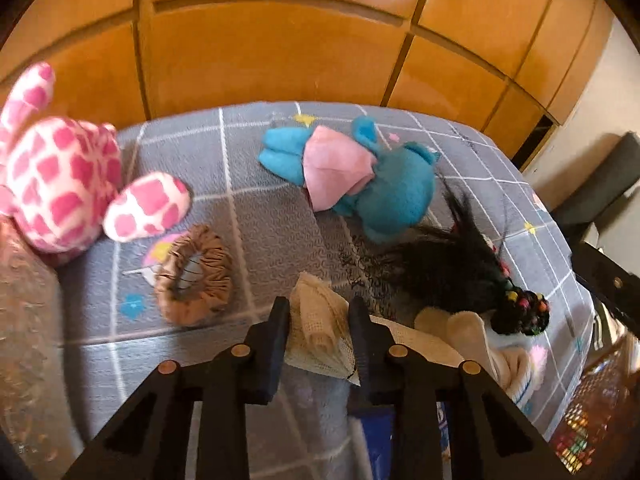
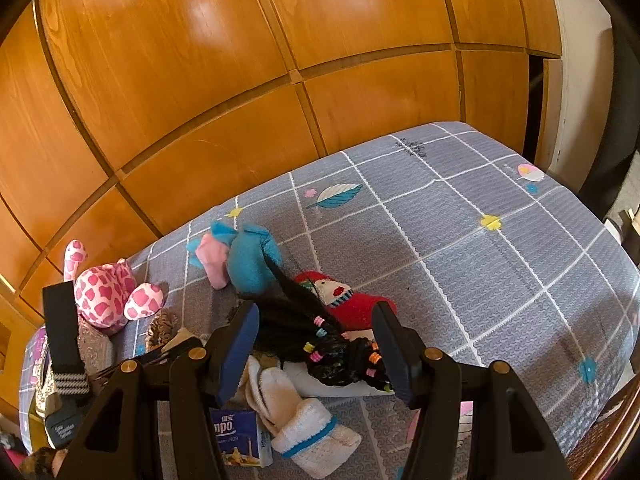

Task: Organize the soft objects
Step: 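Carry the beige cloth toward the gold tray with the left tool while the right tool grasps the brown scrunchie, then lower the beige cloth into the tray and open the left tool while the right tool holds the scrunchie, then carry the brown scrunchie over the gold tray and open the right tool, then move the left tool to the bed and grasp the blue Tempo tissue pack, then carry the Tempo pack toward the tray with the left tool while the right tool grasps the black-haired doll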

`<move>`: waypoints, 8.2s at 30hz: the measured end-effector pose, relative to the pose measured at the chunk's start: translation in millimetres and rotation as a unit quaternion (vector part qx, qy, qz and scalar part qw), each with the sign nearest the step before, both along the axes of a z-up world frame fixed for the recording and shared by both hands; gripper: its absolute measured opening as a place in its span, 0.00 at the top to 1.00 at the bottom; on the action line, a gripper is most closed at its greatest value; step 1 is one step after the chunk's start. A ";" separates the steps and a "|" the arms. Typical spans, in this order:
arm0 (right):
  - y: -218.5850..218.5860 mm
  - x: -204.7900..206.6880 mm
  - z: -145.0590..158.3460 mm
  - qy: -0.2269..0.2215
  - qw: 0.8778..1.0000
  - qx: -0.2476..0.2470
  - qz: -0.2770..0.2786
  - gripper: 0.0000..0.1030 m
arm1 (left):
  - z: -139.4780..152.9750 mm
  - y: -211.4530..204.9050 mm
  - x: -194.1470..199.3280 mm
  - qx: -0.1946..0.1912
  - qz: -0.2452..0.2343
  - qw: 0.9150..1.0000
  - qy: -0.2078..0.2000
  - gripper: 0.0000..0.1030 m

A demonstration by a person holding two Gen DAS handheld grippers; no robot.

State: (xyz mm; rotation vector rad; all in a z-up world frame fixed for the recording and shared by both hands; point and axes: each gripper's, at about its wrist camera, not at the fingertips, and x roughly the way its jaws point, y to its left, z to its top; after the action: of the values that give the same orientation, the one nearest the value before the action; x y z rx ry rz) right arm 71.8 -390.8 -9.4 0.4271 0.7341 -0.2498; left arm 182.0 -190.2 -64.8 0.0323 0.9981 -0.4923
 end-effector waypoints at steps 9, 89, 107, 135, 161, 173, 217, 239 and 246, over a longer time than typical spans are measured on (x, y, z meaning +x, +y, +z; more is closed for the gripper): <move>-0.1 -0.5 1.1 -0.007 1.000 0.006 0.006 0.42 | 60.0 66.7 -52.0 -0.046 0.007 0.997 -0.055 0.74; 255.5 71.4 -112.4 0.101 0.945 -0.195 0.242 0.89 | 114.6 404.9 -198.8 0.137 0.403 0.880 -0.212 0.46; 251.7 66.6 -97.5 0.102 0.957 -0.167 0.216 0.89 | 110.8 353.0 -206.8 0.144 0.329 0.905 -0.228 0.41; 498.2 -28.3 -17.3 -0.002 0.811 -0.113 0.573 0.84 | 111.1 492.0 -211.0 0.070 0.482 0.854 -0.184 0.24; 382.3 -58.8 28.6 -0.081 0.876 -0.153 0.450 0.60 | 100.6 376.2 -199.6 0.071 0.313 0.927 -0.193 0.15; 251.4 -32.0 33.2 -0.053 0.944 -0.141 0.295 0.60 | 82.8 294.0 -200.1 0.075 0.191 0.963 -0.177 0.15; -5.1 -49.4 3.1 -0.062 0.993 0.101 0.011 0.49 | -28.9 -29.1 -96.8 0.034 -0.210 0.975 -0.071 0.38; 19.9 51.4 -32.9 0.181 0.978 -0.060 0.086 0.49 | -48.4 76.3 -92.6 0.051 -0.019 0.995 -0.087 0.38; 26.7 72.0 -60.6 0.234 0.959 -0.124 0.102 0.60 | -48.6 84.6 -94.4 0.045 -0.020 0.995 -0.090 0.37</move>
State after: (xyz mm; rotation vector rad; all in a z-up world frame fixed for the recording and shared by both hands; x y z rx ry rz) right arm 143.8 -364.0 -70.0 0.0461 1.1887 -0.2484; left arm 87.6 -105.6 -113.4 0.1737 0.8442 -0.4721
